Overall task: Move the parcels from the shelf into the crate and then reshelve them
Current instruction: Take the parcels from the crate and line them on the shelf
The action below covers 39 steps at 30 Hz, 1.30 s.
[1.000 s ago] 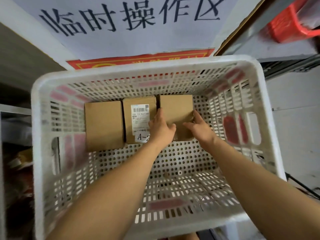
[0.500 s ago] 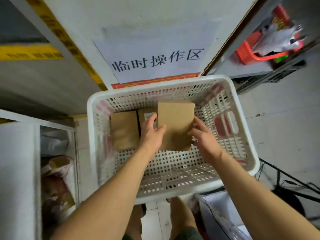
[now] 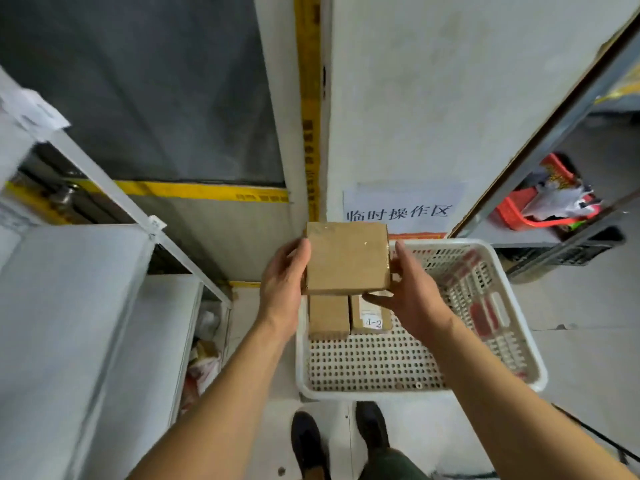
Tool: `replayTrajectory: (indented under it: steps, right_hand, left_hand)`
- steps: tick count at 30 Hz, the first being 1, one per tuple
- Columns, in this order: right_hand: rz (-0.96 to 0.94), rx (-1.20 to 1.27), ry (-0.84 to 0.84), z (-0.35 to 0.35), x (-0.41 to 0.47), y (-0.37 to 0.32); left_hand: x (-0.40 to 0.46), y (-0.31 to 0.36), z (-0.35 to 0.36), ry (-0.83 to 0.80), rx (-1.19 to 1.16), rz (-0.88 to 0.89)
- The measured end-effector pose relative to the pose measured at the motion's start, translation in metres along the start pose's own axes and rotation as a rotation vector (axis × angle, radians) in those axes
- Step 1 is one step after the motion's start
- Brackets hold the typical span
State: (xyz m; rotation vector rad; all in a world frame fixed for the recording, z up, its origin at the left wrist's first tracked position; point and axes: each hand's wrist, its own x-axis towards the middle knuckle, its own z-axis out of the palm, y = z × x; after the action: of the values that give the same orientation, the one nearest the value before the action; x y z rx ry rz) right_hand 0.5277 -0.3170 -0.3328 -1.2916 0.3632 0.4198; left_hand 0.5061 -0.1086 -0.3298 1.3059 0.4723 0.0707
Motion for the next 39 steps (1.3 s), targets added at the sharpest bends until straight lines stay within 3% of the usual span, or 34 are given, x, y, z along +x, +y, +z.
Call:
replayTrajectory:
  steps: [5,8,12,16,23,31,39]
  right_hand:
    - [0.036,-0.033,-0.326,0.059,-0.010,-0.039]
    - [0.017,-0.130,-0.519,0.093,-0.025,-0.057]
    - [-0.103,-0.160,-0.667,0.133,-0.048,-0.060]
    - [-0.222,-0.206,-0.848,0.173,-0.084,-0.058]
    - [-0.396,-0.527,-1.153,0.248,-0.149,-0.037]
    - [-0.581,-0.621,-1.452,0.337,-0.281,0.026]
    - [-0.676,-0.527,-1.684,0.414,-0.435,0.119]
  left_hand:
    - [-0.047,0.062,-0.069,-0.107,0.217,0.263]
    - [-0.079,0.085,-0.097,-0.061,0.217,0.308]
    - [-0.122,0.103,-0.115,0.185,0.078,0.350]
    - [-0.165,0.114,-0.136,0.377,0.205,0.453]
    - [-0.269,0.119,-0.192,0.700,0.313,0.573]
    - [-0.414,0.096,-0.264,1.122,0.269,0.656]
    - [-0.568,0.083,-0.358,1.424,0.378,0.721]
